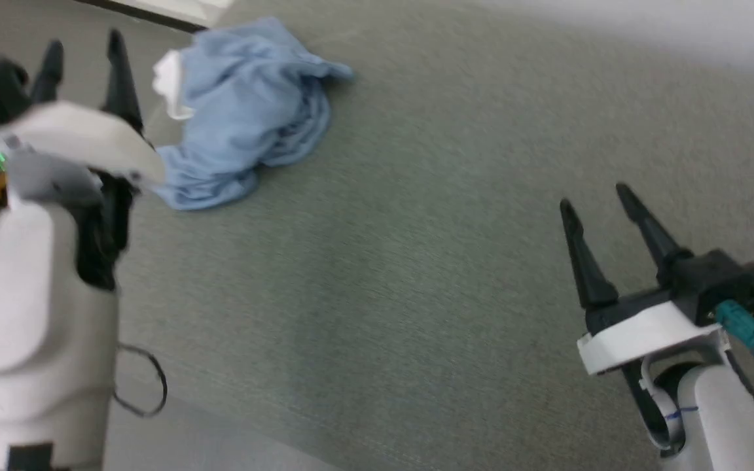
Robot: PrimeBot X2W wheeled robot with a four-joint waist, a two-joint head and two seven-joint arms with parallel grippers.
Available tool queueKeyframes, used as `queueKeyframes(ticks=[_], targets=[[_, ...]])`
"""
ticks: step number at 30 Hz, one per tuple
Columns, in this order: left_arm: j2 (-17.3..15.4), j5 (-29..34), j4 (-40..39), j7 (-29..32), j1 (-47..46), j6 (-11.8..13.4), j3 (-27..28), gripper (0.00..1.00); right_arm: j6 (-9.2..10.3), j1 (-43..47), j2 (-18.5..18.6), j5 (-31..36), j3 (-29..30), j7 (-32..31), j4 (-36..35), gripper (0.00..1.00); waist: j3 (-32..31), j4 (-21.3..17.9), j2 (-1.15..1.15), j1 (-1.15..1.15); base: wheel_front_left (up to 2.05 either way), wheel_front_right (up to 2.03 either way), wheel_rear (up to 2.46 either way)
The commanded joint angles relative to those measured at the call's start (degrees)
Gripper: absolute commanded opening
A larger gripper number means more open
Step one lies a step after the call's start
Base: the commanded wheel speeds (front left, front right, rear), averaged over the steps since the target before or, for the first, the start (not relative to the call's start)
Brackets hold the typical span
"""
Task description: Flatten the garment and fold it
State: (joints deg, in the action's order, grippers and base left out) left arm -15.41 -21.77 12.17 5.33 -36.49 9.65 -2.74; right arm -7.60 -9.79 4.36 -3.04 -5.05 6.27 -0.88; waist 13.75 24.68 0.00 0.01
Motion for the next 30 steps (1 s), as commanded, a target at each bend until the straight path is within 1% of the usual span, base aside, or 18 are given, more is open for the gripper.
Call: queueKeyframes(ticks=[1, 4, 6, 9, 10, 12, 17, 21, 24, 25, 26, 27, 29, 30], targets=[[-0.8, -0.6, 1.1, 2.1, -2.5, -0.4, 0.2, 1.00, 0.11, -1.6, 0.5, -0.4, 0.1, 0.3, -0.5, 1.00, 12.6, -11.3, 0.00, -0.01, 0.00, 0.00, 0.00], [-3.6, -1.2, 3.5, 8.2, -8.2, -0.9, 0.5, 1.00, 0.11, -4.0, 1.1, -1.4, -0.3, 1.1, -0.9, 1.00, 17.1, -14.8, 0.00, -0.01, 0.00, 0.00, 0.00], [-5.5, -1.7, 4.9, 12.3, -10.8, -0.7, 1.1, 1.00, 0.11, -5.4, 1.1, -2.1, -0.5, 1.8, -0.7, 1.00, 19.5, -17.3, 0.00, -0.01, 0.00, 0.00, 0.00], [-8.7, -2.7, 6.2, 18.3, -13.0, 0.7, 3.2, 1.00, 0.11, -7.0, 0.8, -3.4, -0.6, 3.1, 0.0, 1.00, 22.6, -20.8, 0.00, -0.01, 0.00, 0.00, 0.00], [-9.5, -3.3, 6.7, 20.2, -13.2, 1.3, 4.1, 1.00, 0.11, -7.3, 0.7, -3.7, -0.6, 3.6, 0.5, 1.00, 23.3, -21.8, 0.00, -0.01, 0.00, 0.00, 0.00], [-10.7, -4.5, 7.3, 24.0, -12.8, 3.3, 6.0, 1.00, 0.11, -7.9, 0.5, -4.2, -0.6, 4.3, 1.3, 1.00, 24.5, -23.5, 0.00, -0.01, 0.00, 0.00, 0.00], [-12.4, -7.9, 7.6, 33.6, -8.7, 8.3, 10.6, 1.00, 0.11, -9.1, 0.1, -5.3, -0.7, 5.9, 3.4, 1.00, 25.9, -26.0, 0.00, -0.01, 0.00, 0.00, 0.00], [-12.4, -10.1, 5.9, 41.4, -3.4, 11.8, 12.4, 1.00, 0.11, -9.8, -0.1, -5.9, -0.7, 6.8, 5.0, 1.00, 25.0, -26.6, 0.00, -0.01, 0.00, 0.00, 0.00], [-12.3, -11.3, 3.7, 47.5, 0.4, 12.9, 12.1, 1.00, 0.11, -9.7, -0.3, -6.0, -0.8, 7.3, 6.2, 1.00, 22.6, -26.1, 0.00, -0.01, 0.00, 0.00, 0.00], [-12.7, -11.3, 2.6, 48.6, 1.4, 12.7, 11.8, 0.47, 0.11, -9.6, -0.3, -6.0, -0.8, 7.4, 6.5, 1.00, 21.4, -25.8, 0.00, -0.01, 0.00, 0.00, 0.00], [-13.3, -11.0, 1.4, 48.8, 2.2, 12.6, 11.7, 0.14, 0.11, -9.5, -0.4, -6.0, -0.8, 7.5, 6.9, 1.00, 20.3, -25.6, 0.00, -0.01, 0.00, 0.00, 0.00], [-14.1, -10.3, 0.3, 48.1, 2.9, 12.3, 11.6, 0.00, 0.11, -9.3, -0.4, -6.0, -0.8, 7.6, 7.2, 1.00, 19.1, -25.4, 0.00, -0.01, 0.00, 0.00, 0.00], [-16.1, -8.0, -1.7, 43.9, 3.5, 11.5, 11.9, 0.00, 0.11, -8.8, -0.6, -6.0, -0.6, 7.8, 7.9, 1.00, 16.4, -24.9, 0.00, -0.01, 0.00, 0.00, 0.00], [-16.6, -6.7, -2.2, 40.6, 3.5, 11.1, 12.0, 0.00, 0.11, -8.4, -0.6, -5.9, -0.4, 7.8, 8.4, 1.00, 14.5, -24.7, 0.00, -0.01, 0.00, 0.00, 0.00]])
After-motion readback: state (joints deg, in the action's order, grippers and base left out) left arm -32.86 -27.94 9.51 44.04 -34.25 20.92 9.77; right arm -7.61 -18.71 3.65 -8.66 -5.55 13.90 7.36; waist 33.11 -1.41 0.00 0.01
